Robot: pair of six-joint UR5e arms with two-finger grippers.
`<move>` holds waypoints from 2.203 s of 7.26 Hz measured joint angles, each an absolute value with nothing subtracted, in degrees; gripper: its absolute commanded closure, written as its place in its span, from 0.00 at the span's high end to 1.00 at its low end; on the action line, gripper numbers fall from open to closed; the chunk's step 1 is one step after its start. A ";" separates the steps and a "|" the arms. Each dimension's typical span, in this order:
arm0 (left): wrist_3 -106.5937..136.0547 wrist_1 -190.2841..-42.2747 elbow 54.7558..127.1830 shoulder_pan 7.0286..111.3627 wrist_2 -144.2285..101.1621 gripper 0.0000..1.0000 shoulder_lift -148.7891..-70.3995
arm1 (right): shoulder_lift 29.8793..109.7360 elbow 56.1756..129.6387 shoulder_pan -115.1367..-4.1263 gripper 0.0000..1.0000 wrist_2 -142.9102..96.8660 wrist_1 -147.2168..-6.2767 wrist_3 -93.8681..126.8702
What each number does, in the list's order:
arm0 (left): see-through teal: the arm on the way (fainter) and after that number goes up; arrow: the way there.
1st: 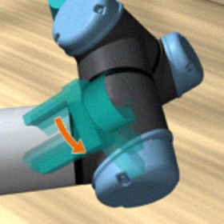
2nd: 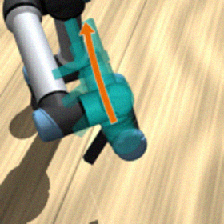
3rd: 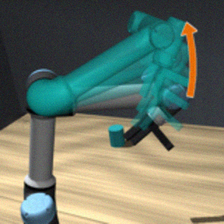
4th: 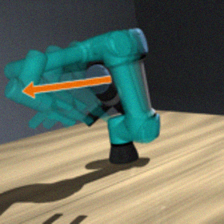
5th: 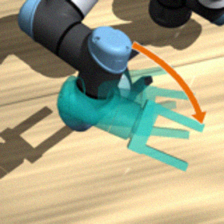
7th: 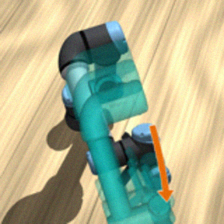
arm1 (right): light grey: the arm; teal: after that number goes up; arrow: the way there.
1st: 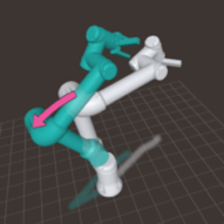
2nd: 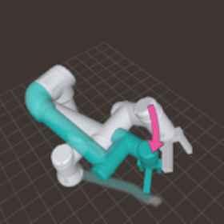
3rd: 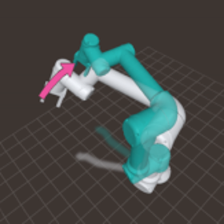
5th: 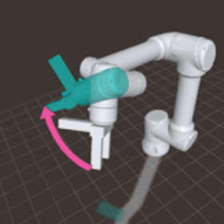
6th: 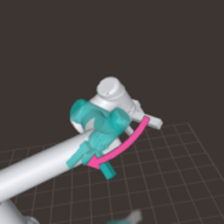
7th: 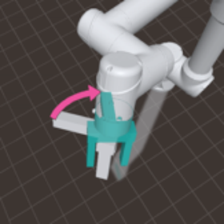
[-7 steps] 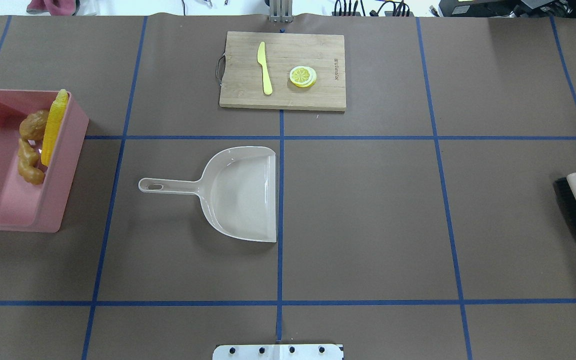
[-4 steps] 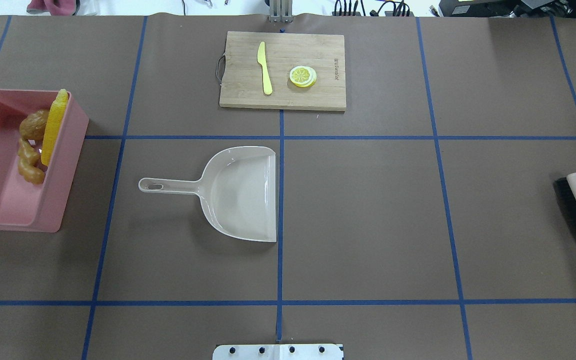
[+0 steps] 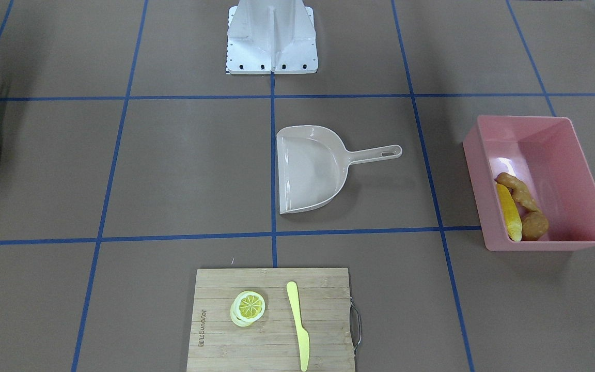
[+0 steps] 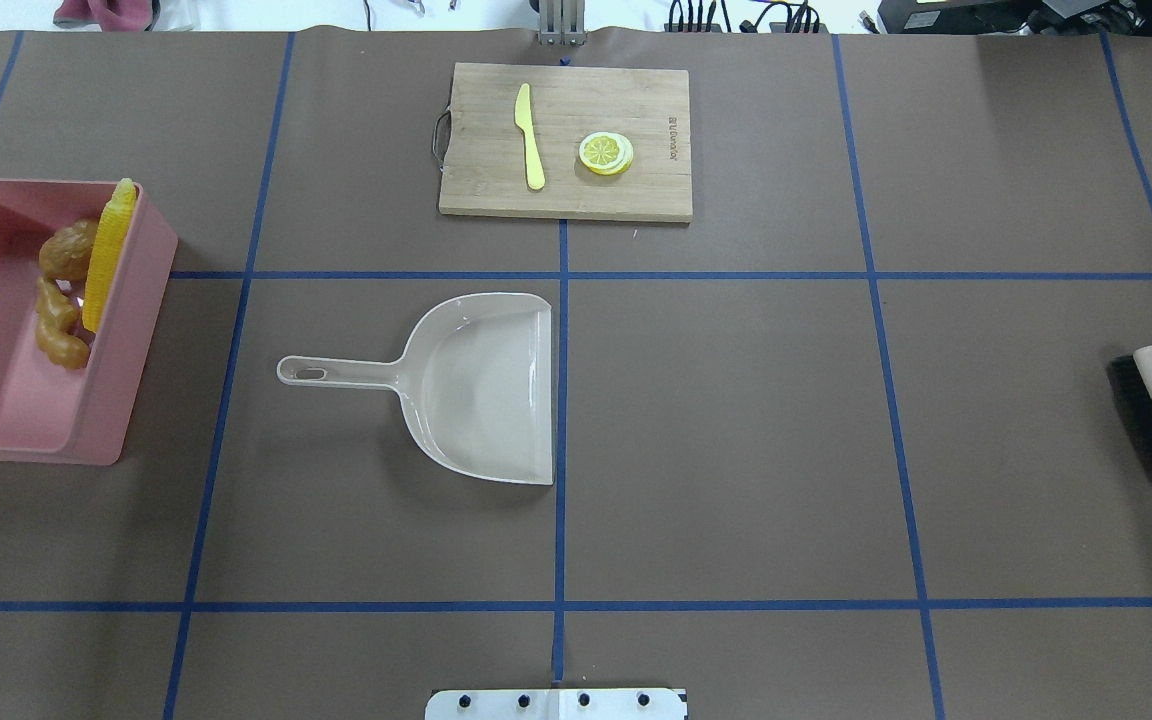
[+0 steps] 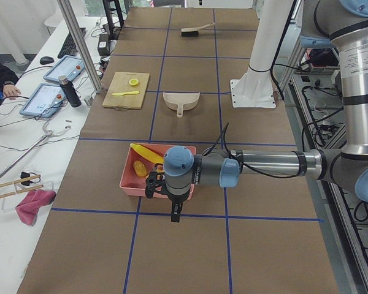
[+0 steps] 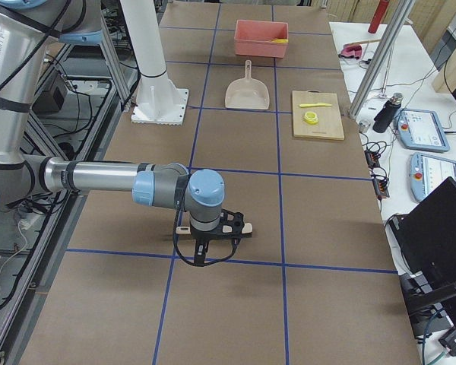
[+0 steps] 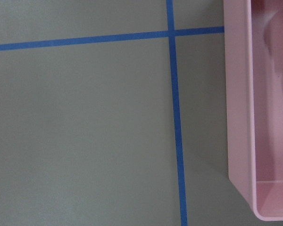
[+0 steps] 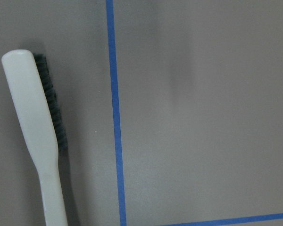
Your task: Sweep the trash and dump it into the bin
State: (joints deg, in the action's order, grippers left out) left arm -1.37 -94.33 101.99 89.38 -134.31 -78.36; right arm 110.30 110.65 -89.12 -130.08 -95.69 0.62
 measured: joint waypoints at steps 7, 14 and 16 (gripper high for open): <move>-1.14 -94.39 102.27 89.36 -134.47 0.98 -78.49 | 110.04 110.78 -89.12 1.00 -130.13 -95.51 0.53; -1.14 -94.22 99.78 89.24 -134.32 0.98 -77.87 | 109.80 110.94 -89.04 1.00 -130.67 -95.11 0.53; -1.14 -94.29 99.80 89.21 -134.37 0.98 -78.01 | 109.32 111.00 -89.03 1.00 -131.05 -95.10 0.53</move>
